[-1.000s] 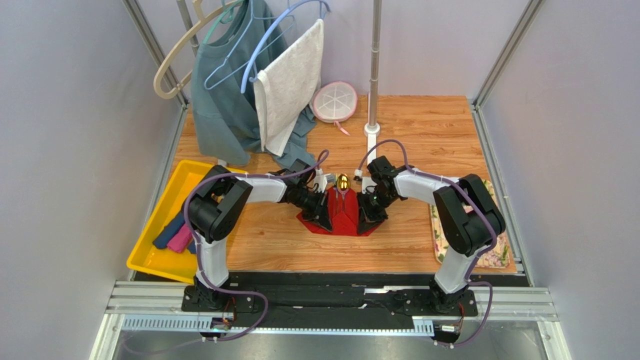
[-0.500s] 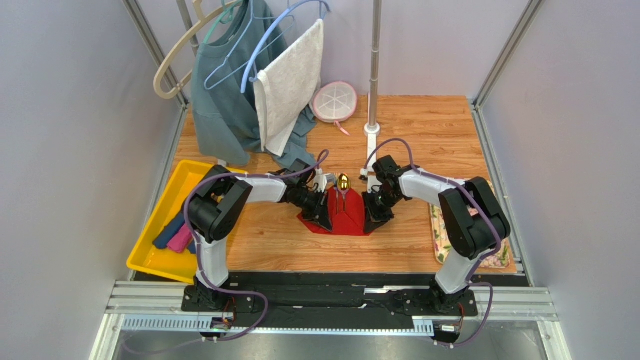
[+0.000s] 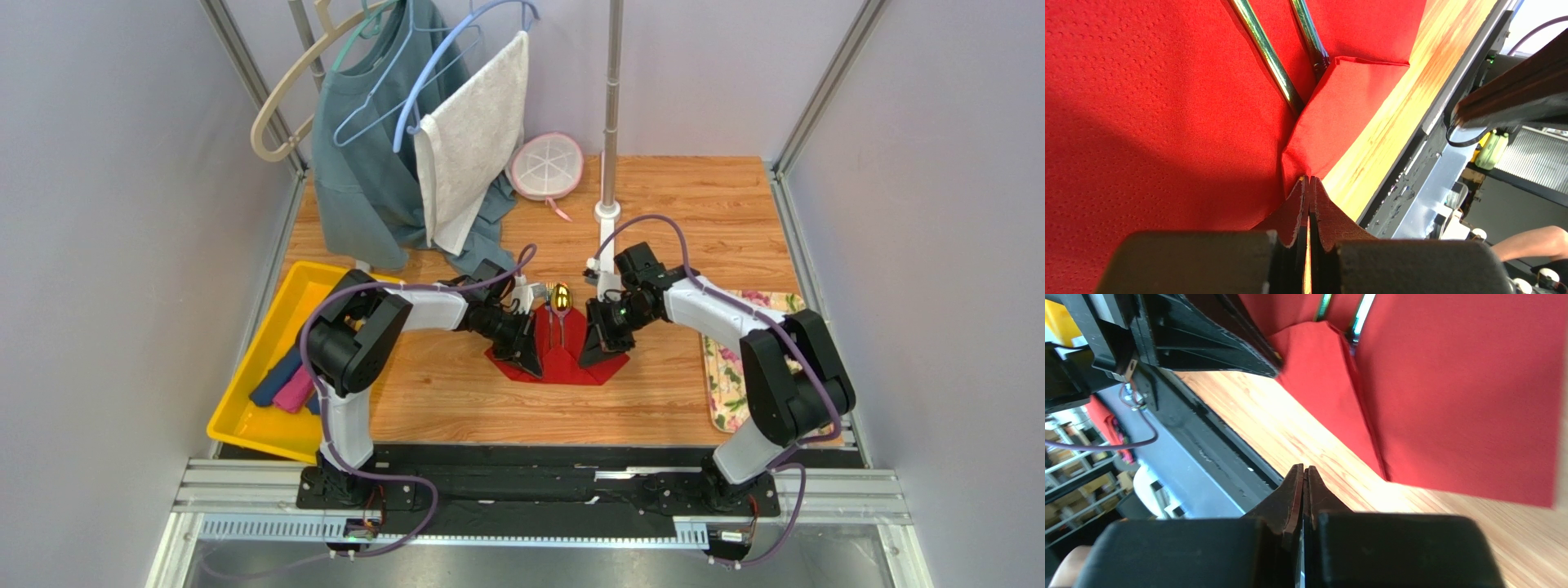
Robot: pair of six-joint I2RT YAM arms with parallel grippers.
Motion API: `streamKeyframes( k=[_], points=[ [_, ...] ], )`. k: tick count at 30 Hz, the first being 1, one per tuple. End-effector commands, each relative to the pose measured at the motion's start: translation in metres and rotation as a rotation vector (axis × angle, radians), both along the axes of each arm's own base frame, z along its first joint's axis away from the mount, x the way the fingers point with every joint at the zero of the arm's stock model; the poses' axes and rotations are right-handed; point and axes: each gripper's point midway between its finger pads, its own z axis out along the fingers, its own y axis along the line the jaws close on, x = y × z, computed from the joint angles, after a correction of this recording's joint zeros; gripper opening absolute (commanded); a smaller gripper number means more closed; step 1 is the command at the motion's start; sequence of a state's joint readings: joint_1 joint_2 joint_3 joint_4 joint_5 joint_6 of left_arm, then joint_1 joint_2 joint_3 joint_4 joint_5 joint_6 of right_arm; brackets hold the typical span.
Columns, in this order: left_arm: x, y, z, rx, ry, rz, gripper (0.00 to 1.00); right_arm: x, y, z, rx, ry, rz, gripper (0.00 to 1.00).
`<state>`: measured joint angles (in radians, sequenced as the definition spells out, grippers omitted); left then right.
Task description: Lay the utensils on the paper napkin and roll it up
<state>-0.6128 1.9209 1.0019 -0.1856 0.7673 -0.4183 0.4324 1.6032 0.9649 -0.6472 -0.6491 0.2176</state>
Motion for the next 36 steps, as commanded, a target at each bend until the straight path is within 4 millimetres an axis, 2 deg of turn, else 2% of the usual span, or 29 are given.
streamKeyframes(
  k=[1, 9, 12, 17, 20, 28, 36],
  points=[
    [0.009, 0.008, -0.013, 0.054, -0.030, 0.030, 0.01, 0.003, 0.024, 0.002, 0.071, 0.036, 0.023, 0.00],
    [0.010, 0.007, -0.007, 0.035, -0.039, 0.025, 0.01, -0.001, 0.016, -0.039, -0.030, 0.099, 0.014, 0.00],
    [0.008, 0.004, 0.003, -0.008, -0.053, 0.021, 0.03, 0.001, 0.011, -0.049, -0.073, 0.098, 0.007, 0.00],
    [0.005, -0.006, 0.037, -0.137, -0.083, -0.003, 0.11, 0.002, 0.006, -0.058, -0.123, 0.105, -0.005, 0.00],
    [-0.001, -0.009, 0.042, -0.156, -0.051, -0.011, 0.12, 0.003, 0.004, -0.060, -0.135, 0.109, -0.008, 0.00],
    [-0.008, -0.011, 0.033, -0.132, -0.033, -0.032, 0.15, 0.003, 0.003, -0.061, -0.145, 0.115, -0.015, 0.00],
    [-0.005, 0.005, 0.005, -0.045, 0.034, 0.017, 0.14, 0.002, 0.001, -0.064, -0.156, 0.112, -0.008, 0.00]
  ],
)
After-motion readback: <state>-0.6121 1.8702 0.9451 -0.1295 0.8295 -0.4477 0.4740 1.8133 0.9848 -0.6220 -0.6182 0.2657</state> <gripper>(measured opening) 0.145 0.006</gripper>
